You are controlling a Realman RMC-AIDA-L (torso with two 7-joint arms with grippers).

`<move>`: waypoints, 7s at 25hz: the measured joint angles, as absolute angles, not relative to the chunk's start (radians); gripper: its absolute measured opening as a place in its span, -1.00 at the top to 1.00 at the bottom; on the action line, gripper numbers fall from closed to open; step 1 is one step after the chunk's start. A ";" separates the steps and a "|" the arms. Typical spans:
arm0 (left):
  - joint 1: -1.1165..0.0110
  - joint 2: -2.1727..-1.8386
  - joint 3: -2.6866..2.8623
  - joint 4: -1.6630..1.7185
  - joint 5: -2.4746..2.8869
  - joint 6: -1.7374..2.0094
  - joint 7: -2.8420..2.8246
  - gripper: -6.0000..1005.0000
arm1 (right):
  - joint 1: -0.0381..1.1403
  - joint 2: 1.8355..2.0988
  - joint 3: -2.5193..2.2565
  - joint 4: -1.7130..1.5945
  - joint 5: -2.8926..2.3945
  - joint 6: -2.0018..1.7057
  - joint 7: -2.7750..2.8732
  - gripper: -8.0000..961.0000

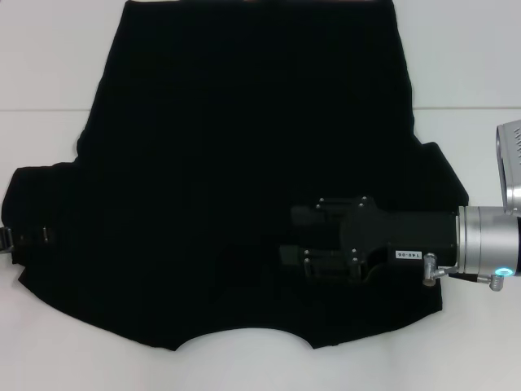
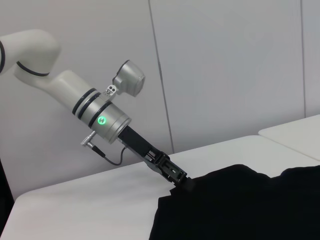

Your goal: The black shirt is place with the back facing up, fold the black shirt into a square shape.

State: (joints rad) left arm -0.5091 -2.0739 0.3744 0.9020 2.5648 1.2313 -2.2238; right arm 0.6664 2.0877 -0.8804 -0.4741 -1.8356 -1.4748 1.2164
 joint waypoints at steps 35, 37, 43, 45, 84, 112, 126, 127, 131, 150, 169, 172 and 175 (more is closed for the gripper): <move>-0.518 -2.065 0.373 0.891 2.594 1.171 -2.187 0.96 | 0.664 2.087 -0.864 -0.477 -1.831 -1.473 1.215 -0.43; -0.516 -2.064 0.372 0.895 2.594 1.157 -2.187 0.99 | 0.664 2.088 -0.861 -0.477 -1.832 -1.473 1.214 -0.43; -0.514 -2.062 0.370 0.899 2.594 1.118 -2.187 0.99 | 0.663 2.089 -0.855 -0.477 -1.832 -1.473 1.214 -0.43; -0.516 -2.061 0.370 0.899 2.594 1.107 -2.187 0.99 | 0.663 2.089 -0.854 -0.477 -1.828 -1.474 1.215 -0.43; -0.524 -2.060 0.330 0.900 2.545 1.124 -2.188 0.99 | 0.656 2.088 -0.854 -0.477 -1.808 -1.461 1.206 -0.43; -0.633 -2.135 0.519 0.805 2.378 1.281 -1.950 0.89 | 0.649 2.084 -0.821 -0.490 -1.807 -1.470 1.210 -0.43; -0.612 -2.132 0.528 0.644 2.005 1.681 -1.474 0.02 | 0.633 1.964 -0.738 -0.579 -1.867 -1.334 1.815 -0.42; -0.611 -2.136 0.535 0.634 2.007 1.686 -1.424 -0.06 | 0.633 1.950 -0.737 -0.580 -1.888 -1.317 1.866 -0.42; -0.598 -2.148 0.593 0.628 2.010 1.689 -1.288 -0.39 | 0.633 1.906 -0.731 -0.612 -2.005 -1.274 2.081 -0.42; -0.598 -2.161 0.718 0.665 2.126 1.642 -1.137 -0.78 | 0.670 1.897 -0.733 -0.688 -2.403 -1.226 2.466 -0.38; -0.598 -2.161 0.719 0.660 2.126 1.616 -1.135 -0.75 | 0.733 1.938 -0.761 -0.555 -2.456 -1.083 2.455 -0.31; -0.597 -2.161 0.716 0.660 2.126 1.615 -1.135 -0.74 | 0.733 1.947 -0.762 -0.557 -2.456 -1.070 2.440 -0.30; -0.596 -2.161 0.714 0.662 2.126 1.613 -1.135 -0.74 | 0.733 1.954 -0.762 -0.556 -2.455 -1.061 2.426 -0.20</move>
